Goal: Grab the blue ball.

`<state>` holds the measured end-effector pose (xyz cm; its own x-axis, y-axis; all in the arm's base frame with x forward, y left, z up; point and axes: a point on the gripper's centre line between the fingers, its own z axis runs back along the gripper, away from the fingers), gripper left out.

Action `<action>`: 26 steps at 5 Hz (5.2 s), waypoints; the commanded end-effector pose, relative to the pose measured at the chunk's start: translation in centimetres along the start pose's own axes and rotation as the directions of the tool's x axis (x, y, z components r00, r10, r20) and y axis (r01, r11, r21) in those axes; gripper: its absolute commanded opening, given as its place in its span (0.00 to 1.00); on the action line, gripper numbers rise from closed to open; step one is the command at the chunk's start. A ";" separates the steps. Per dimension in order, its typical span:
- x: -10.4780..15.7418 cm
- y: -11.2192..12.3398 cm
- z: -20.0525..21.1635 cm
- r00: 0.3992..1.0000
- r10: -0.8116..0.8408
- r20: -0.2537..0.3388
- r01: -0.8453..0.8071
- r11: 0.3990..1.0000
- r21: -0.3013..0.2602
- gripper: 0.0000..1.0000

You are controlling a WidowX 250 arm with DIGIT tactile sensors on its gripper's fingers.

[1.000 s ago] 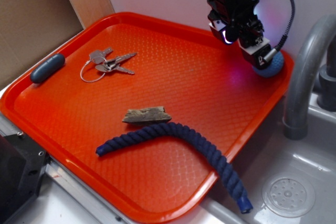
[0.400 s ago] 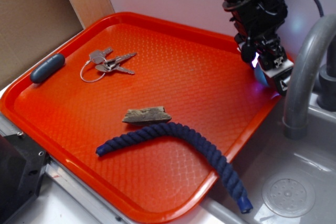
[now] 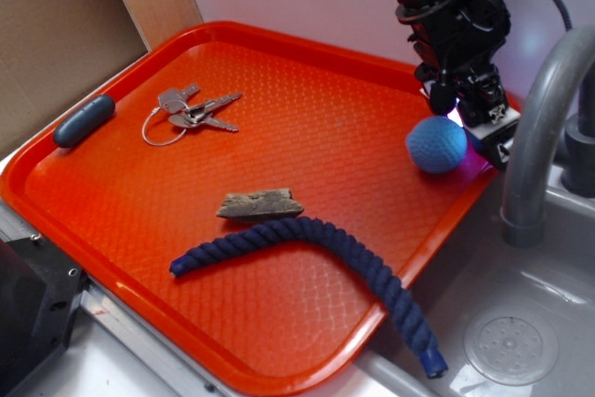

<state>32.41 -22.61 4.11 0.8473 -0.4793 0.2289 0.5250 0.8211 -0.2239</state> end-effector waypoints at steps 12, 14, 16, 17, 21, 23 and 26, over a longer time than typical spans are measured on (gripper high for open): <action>-8.6 -4.1 2.6 0.996 -0.066 -0.066 0.058 0.990 -0.125 1.00; -9.2 -3.5 2.4 0.996 0.051 -0.078 -0.058 0.994 -0.093 0.00; -10.2 -1.6 7.9 0.986 0.166 0.013 -0.164 0.984 -0.073 0.00; -11.8 1.1 14.2 0.952 0.270 0.141 -0.269 0.963 -0.024 0.00; -10.2 0.8 14.3 0.983 0.097 0.156 -0.088 0.994 -0.060 1.00; -5.0 0.1 6.7 0.992 -0.102 0.071 0.097 0.993 0.067 1.00; -1.2 -2.2 1.0 0.964 -0.258 -0.071 0.264 0.959 0.103 1.00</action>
<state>31.31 -22.36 3.70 0.7257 -0.6710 0.1519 0.6848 0.7258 -0.0659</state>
